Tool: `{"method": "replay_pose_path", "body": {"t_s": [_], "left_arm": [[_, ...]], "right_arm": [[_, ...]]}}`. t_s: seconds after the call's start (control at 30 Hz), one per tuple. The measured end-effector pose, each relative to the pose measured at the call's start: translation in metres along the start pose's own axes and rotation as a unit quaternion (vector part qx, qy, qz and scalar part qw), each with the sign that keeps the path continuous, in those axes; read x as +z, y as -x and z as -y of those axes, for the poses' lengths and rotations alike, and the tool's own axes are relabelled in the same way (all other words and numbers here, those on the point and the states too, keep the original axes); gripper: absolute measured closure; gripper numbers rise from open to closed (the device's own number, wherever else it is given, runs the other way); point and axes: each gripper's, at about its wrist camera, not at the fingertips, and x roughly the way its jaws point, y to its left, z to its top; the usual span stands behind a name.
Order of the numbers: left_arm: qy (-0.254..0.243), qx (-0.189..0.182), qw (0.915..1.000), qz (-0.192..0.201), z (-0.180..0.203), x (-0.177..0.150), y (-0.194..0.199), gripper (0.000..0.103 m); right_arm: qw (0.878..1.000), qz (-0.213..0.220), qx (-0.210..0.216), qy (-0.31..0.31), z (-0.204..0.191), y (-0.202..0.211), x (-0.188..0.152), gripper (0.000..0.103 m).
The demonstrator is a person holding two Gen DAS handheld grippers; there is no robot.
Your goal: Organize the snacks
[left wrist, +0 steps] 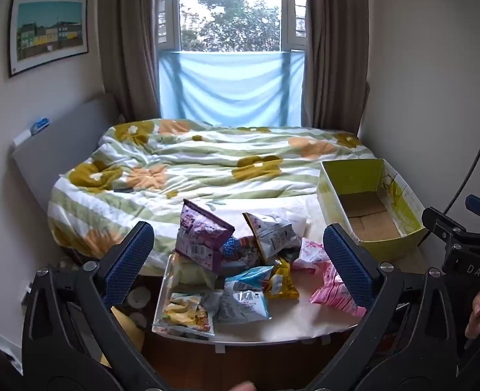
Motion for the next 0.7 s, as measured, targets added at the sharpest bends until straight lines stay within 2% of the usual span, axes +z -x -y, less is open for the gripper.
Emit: {"method": "replay_pose_path", "body": {"t_s": [0.07,0.7], "left_arm": [[0.005,-0.001,0.9999,0.012,-0.0005,-0.0008,0.0015,0.001],[0.007,0.018,0.9997,0.013,-0.0021,0.0028,-0.0042,0.001]], "right_arm": [[1.000,-0.002,0.000,0.000,-0.0003,-0.0010,-0.0002,0.000],[1.000,-0.017,-0.008,0.001,-0.0048,-0.0090,-0.0018,0.000]]}}
